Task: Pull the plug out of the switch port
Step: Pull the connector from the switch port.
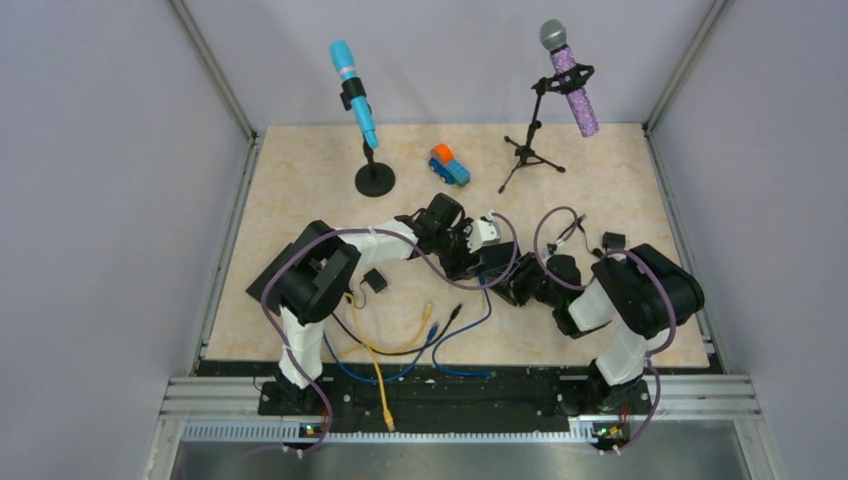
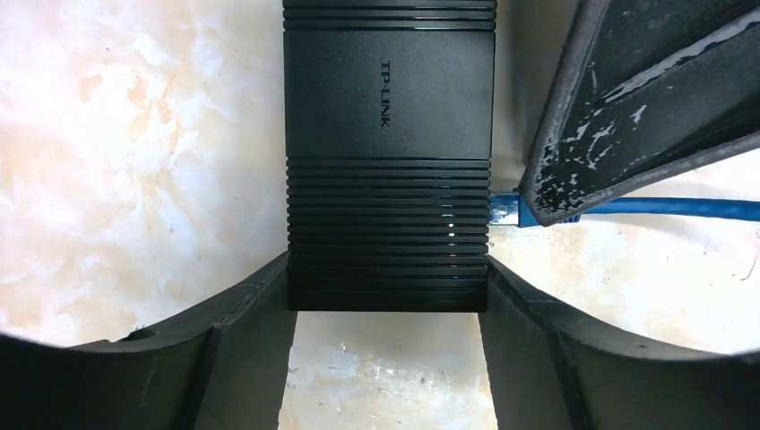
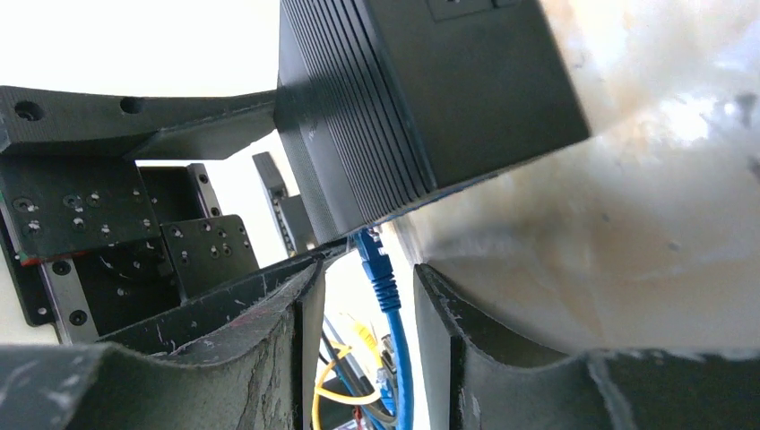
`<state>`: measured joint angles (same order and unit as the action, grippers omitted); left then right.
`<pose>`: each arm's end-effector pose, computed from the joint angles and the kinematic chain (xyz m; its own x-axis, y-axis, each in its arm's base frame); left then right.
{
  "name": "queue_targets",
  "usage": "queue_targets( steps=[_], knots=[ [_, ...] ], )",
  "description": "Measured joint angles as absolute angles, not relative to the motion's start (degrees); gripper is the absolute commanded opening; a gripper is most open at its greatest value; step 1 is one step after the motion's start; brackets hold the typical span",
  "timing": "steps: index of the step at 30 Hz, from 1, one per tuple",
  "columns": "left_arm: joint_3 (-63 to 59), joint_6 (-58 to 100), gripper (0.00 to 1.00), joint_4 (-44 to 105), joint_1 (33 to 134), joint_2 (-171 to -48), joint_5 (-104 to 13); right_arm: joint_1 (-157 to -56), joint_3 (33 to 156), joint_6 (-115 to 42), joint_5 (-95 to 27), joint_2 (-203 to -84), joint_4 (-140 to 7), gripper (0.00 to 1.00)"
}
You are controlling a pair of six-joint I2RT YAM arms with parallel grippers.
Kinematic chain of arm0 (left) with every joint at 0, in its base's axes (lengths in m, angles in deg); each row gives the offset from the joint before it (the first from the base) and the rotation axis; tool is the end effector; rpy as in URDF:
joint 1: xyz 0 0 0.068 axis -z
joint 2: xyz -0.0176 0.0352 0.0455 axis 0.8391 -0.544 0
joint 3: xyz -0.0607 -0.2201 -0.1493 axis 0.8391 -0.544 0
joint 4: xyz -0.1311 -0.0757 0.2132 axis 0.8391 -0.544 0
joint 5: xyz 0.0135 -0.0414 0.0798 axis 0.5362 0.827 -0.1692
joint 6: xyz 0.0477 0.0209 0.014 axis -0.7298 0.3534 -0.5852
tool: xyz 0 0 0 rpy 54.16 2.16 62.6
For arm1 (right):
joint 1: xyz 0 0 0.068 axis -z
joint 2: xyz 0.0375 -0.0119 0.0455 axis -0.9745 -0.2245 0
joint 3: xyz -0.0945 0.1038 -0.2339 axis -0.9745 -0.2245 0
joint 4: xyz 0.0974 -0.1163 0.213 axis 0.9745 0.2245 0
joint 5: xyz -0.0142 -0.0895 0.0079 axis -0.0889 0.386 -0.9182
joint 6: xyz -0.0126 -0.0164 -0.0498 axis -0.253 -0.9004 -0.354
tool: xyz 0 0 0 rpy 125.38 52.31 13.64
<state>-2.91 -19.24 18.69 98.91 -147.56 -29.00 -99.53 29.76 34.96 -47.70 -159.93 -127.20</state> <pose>0.2972 -0.2861 0.1539 -0.1288 0.7003 -0.7022 0.9812 0.1926 0.0121 0.2043 0.0984 0.0870 -0.7248 0.6883 -0.0288 0.2659 0.3181 0.9100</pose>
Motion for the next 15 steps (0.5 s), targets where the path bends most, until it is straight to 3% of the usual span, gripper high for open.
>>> queue_targets(
  steps=[5, 15],
  knots=[
    [-2.9, -18.8, 0.44, 18.7, 98.9, -147.6, -29.0, -99.5, 31.2, 35.6, -48.0, -162.0, -128.3, 0.42],
    [-3.0, -17.1, 0.35, 19.2, 98.9, -147.6, -29.0, -99.5, 31.3, 37.0, -48.4, -165.0, -132.4, 0.37]
  ],
)
